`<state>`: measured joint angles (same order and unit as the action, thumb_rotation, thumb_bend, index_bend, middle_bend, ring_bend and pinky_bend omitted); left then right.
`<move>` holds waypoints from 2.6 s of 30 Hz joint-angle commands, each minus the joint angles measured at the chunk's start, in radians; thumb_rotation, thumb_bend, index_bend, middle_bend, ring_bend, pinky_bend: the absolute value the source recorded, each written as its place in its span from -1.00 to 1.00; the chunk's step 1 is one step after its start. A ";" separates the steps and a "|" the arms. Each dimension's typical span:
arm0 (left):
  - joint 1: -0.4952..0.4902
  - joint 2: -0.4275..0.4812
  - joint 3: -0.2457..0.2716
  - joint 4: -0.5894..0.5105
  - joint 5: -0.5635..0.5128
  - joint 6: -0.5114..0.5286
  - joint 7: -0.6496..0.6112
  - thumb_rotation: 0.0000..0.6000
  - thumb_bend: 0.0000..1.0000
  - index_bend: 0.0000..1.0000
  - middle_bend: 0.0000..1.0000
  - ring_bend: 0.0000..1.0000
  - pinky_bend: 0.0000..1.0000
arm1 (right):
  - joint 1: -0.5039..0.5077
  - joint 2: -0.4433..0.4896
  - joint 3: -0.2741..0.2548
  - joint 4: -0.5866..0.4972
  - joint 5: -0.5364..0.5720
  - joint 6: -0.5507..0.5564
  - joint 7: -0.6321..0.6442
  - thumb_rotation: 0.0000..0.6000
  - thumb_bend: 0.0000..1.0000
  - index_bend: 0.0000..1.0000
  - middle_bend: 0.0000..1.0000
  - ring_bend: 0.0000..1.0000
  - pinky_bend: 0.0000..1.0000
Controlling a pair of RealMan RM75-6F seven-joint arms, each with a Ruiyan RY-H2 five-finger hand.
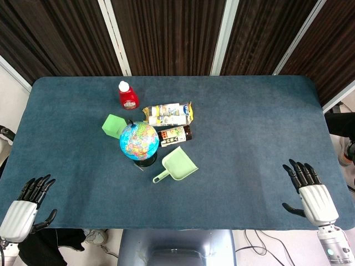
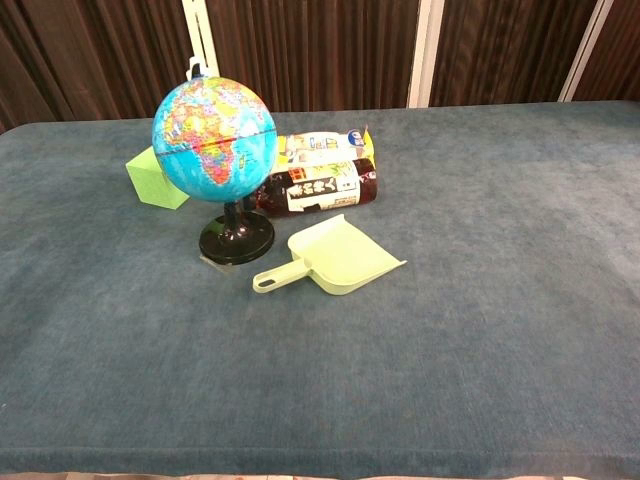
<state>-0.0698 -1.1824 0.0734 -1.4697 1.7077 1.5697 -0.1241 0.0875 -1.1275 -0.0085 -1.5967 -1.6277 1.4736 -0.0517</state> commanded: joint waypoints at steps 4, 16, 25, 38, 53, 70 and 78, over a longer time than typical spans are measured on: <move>-0.003 -0.011 0.000 0.018 0.010 0.007 -0.020 1.00 -0.27 -1.00 -1.00 -1.00 -1.00 | 0.003 0.000 -0.001 0.000 0.000 -0.006 0.000 1.00 -0.63 -1.00 -1.00 -1.00 -1.00; -0.159 -0.131 -0.147 -0.010 -0.007 0.012 -0.450 0.95 -0.42 -1.00 -1.00 -1.00 -1.00 | 0.010 0.005 -0.006 -0.010 -0.002 -0.020 0.012 1.00 -0.64 -1.00 -1.00 -1.00 -1.00; -0.277 -0.221 -0.266 -0.152 -0.114 -0.103 -0.202 0.60 -0.41 -1.00 -1.00 -1.00 -1.00 | 0.022 0.012 -0.013 -0.015 0.004 -0.053 0.024 1.00 -0.63 -1.00 -1.00 -1.00 -1.00; -0.423 -0.304 -0.380 -0.227 -0.364 -0.298 -0.014 0.59 -0.41 -1.00 -1.00 -1.00 -1.00 | 0.027 0.027 -0.005 -0.014 0.024 -0.060 0.050 1.00 -0.64 -1.00 -1.00 -1.00 -1.00; -0.562 -0.418 -0.483 -0.105 -0.611 -0.422 0.101 0.60 -0.41 -1.00 -1.00 -1.00 -1.00 | 0.021 0.048 -0.003 -0.012 0.029 -0.048 0.089 1.00 -0.63 -1.00 -1.00 -1.00 -1.00; -0.567 -0.416 -0.470 -0.075 -0.635 -0.409 0.115 0.70 -0.40 -1.00 -1.00 -1.00 -1.00 | 0.019 0.055 -0.006 -0.014 0.024 -0.043 0.099 1.00 -0.63 -1.00 -1.00 -1.00 -1.00; -0.571 -0.411 -0.471 -0.048 -0.649 -0.420 0.102 0.72 -0.40 -1.00 -1.00 -1.00 -0.99 | 0.017 0.054 -0.005 -0.013 0.022 -0.038 0.097 1.00 -0.63 -1.00 -1.00 -1.00 -1.00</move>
<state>-0.6392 -1.5934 -0.3968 -1.5206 1.0606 1.1514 -0.0207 0.1049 -1.0735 -0.0135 -1.6100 -1.6053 1.4351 0.0456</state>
